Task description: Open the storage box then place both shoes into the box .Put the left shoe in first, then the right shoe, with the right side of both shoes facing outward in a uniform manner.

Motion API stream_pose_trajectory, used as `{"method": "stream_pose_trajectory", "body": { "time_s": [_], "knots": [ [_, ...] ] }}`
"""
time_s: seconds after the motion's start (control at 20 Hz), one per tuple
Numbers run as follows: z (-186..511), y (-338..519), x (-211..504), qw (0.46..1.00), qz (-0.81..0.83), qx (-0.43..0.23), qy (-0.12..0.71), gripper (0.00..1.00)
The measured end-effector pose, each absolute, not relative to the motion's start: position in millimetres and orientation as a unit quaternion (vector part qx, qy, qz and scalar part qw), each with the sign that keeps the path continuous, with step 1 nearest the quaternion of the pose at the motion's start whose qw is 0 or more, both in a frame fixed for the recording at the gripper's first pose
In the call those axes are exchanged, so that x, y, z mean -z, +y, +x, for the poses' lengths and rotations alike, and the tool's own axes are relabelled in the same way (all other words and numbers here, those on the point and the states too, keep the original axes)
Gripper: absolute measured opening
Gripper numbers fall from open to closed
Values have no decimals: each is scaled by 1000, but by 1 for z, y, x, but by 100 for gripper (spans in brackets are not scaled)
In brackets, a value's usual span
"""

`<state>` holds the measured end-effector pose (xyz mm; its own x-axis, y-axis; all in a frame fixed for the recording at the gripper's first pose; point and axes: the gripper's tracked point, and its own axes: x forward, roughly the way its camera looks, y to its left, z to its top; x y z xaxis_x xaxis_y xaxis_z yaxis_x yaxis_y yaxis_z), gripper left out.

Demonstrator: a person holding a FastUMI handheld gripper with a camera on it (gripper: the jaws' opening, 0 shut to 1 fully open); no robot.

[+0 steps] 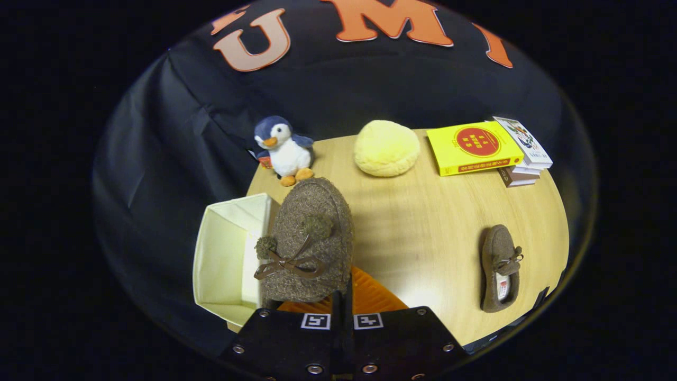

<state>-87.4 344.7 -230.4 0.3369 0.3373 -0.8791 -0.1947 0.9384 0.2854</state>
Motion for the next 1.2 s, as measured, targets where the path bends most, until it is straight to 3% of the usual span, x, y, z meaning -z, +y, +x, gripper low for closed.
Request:
{"method": "stream_pose_trajectory", "body": {
  "time_s": [0.4, 1.2],
  "knots": [
    [-105, 456, 203, 801, 54, -221, 554, 2],
    [-138, 546, 301, 753, 36, -215, 621, 2]
  ]
}}
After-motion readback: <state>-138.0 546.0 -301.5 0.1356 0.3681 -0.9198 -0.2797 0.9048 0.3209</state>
